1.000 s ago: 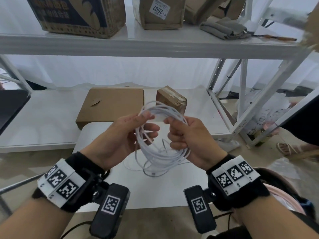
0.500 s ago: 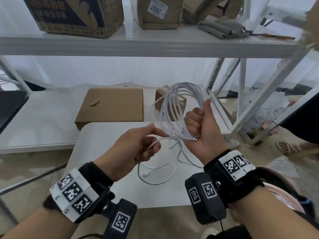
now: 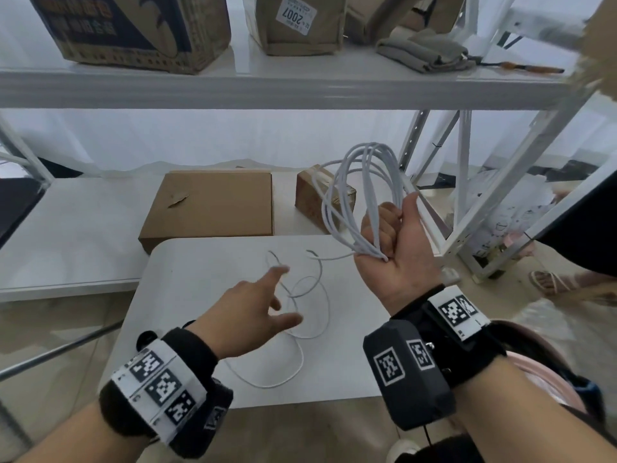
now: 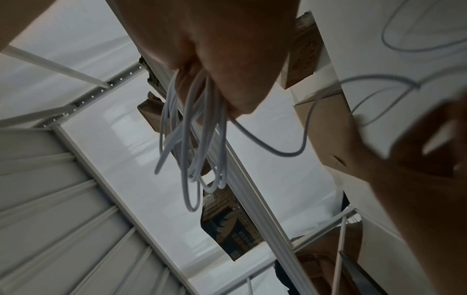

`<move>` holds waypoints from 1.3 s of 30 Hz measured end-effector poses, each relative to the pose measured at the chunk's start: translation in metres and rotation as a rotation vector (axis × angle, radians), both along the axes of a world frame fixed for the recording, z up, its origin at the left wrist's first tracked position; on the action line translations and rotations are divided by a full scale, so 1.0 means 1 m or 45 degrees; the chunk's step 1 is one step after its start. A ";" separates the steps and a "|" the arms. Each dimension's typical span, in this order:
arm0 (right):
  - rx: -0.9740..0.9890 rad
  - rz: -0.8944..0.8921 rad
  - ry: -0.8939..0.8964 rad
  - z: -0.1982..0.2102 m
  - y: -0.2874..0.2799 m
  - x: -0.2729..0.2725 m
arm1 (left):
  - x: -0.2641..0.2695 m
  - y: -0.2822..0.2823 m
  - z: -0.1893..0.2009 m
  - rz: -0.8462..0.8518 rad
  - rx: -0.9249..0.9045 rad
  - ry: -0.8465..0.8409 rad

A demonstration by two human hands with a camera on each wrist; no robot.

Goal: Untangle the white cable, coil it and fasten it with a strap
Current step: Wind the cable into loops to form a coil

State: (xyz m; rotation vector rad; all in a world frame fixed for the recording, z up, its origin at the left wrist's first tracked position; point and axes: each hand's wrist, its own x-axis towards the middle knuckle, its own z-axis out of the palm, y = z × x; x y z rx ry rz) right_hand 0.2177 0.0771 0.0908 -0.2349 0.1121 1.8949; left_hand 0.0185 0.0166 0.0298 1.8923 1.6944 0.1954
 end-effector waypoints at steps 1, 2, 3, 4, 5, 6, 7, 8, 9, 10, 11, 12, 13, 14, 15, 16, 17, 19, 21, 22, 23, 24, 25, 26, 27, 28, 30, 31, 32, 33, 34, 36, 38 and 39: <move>0.007 0.019 -0.008 -0.001 -0.001 -0.002 | 0.009 0.000 0.007 0.084 -0.061 -0.256; 0.016 0.041 -0.022 -0.002 -0.002 -0.005 | 0.018 -0.001 0.014 0.178 -0.134 -0.514; 0.024 0.060 -0.035 -0.003 -0.004 -0.008 | 0.027 -0.001 0.019 0.274 -0.206 -0.749; 0.030 0.077 -0.044 -0.003 -0.005 -0.010 | 0.033 -0.002 0.025 0.347 -0.270 -0.929; 0.032 0.091 -0.049 -0.004 -0.006 -0.012 | 0.036 -0.001 0.030 0.370 -0.314 -1.051; 0.034 0.102 -0.055 -0.004 -0.007 -0.012 | 0.037 -0.001 0.032 0.362 -0.345 -1.132; 0.037 0.112 -0.065 -0.004 -0.008 -0.013 | 0.038 0.000 0.033 0.353 -0.362 -1.198; 0.041 0.122 -0.075 -0.005 -0.008 -0.012 | 0.037 0.001 0.031 0.381 -0.362 -1.253; 0.047 0.134 -0.079 -0.005 -0.008 -0.012 | 0.035 0.003 0.028 0.450 -0.340 -1.309; 0.054 0.150 -0.074 -0.007 -0.008 -0.012 | 0.032 0.006 0.027 0.547 -0.315 -1.384; 0.063 0.168 -0.062 -0.008 -0.008 -0.011 | 0.028 0.010 0.025 0.649 -0.302 -1.499; 0.076 0.189 -0.058 -0.008 -0.008 -0.011 | 0.024 0.015 0.027 0.732 -0.306 -1.668; 0.089 0.211 -0.080 -0.007 -0.008 -0.012 | 0.018 0.019 0.029 0.794 -0.324 -1.865; 0.100 0.232 -0.140 -0.006 -0.008 -0.012 | 0.010 0.022 0.033 0.824 -0.339 -2.049; 0.110 0.250 -0.237 -0.005 -0.009 -0.013 | 0.001 0.025 0.036 0.834 -0.332 -2.184; 0.125 0.262 -0.360 -0.003 -0.010 -0.014 | -0.007 0.028 0.040 0.829 -0.307 -2.257; 0.155 0.270 -0.491 -0.002 -0.011 -0.015 | -0.014 0.030 0.043 0.821 -0.275 -2.248; 0.241 0.289 -0.701 -0.001 -0.014 -0.018 | -0.020 0.032 0.045 0.862 -0.207 -1.994; 0.318 0.343 -0.790 -0.001 -0.018 -0.019 | -0.019 0.032 0.044 0.891 -0.135 -1.683; 0.355 0.384 -0.795 0.000 -0.019 -0.019 | -0.017 0.032 0.044 0.870 -0.116 -1.586; 0.395 0.426 -0.799 0.001 -0.020 -0.018 | -0.016 0.031 0.043 0.826 -0.108 -1.518; 0.443 0.467 -0.810 0.003 -0.021 -0.018 | -0.016 0.029 0.044 0.770 -0.116 -1.476; 0.489 0.503 -0.828 0.005 -0.021 -0.018 | -0.016 0.027 0.046 0.717 -0.143 -1.448; 0.524 0.533 -0.841 0.006 -0.021 -0.016 | -0.016 0.025 0.049 0.679 -0.182 -1.433; 0.549 0.558 -0.851 0.006 -0.022 -0.016 | -0.017 0.023 0.053 0.665 -0.200 -1.428; 0.568 0.573 -0.861 0.006 -0.022 -0.015 | -0.016 0.020 0.056 0.665 -0.200 -1.444; 0.593 0.558 -0.898 0.005 -0.022 -0.014 | -0.015 0.018 0.059 0.660 -0.198 -1.524; 0.604 0.525 -0.937 0.003 -0.022 -0.014 | -0.014 0.017 0.060 0.646 -0.205 -1.577; 0.615 0.475 -0.995 0.001 -0.022 -0.014 | -0.012 0.016 0.060 0.625 -0.213 -1.627; 0.622 0.427 -1.054 -0.001 -0.022 -0.015 | -0.010 0.015 0.061 0.596 -0.213 -1.663; 0.622 0.383 -1.107 -0.003 -0.021 -0.015 | -0.008 0.015 0.062 0.574 -0.208 -1.698; 0.616 0.330 -1.198 -0.006 -0.021 -0.014 | -0.006 0.014 0.061 0.536 -0.200 -1.767; 0.634 0.302 -1.279 -0.006 -0.022 -0.014 | -0.004 0.013 0.061 0.501 -0.217 -1.830; 0.644 0.298 -1.315 -0.005 -0.023 -0.014 | -0.003 0.012 0.060 0.485 -0.226 -1.853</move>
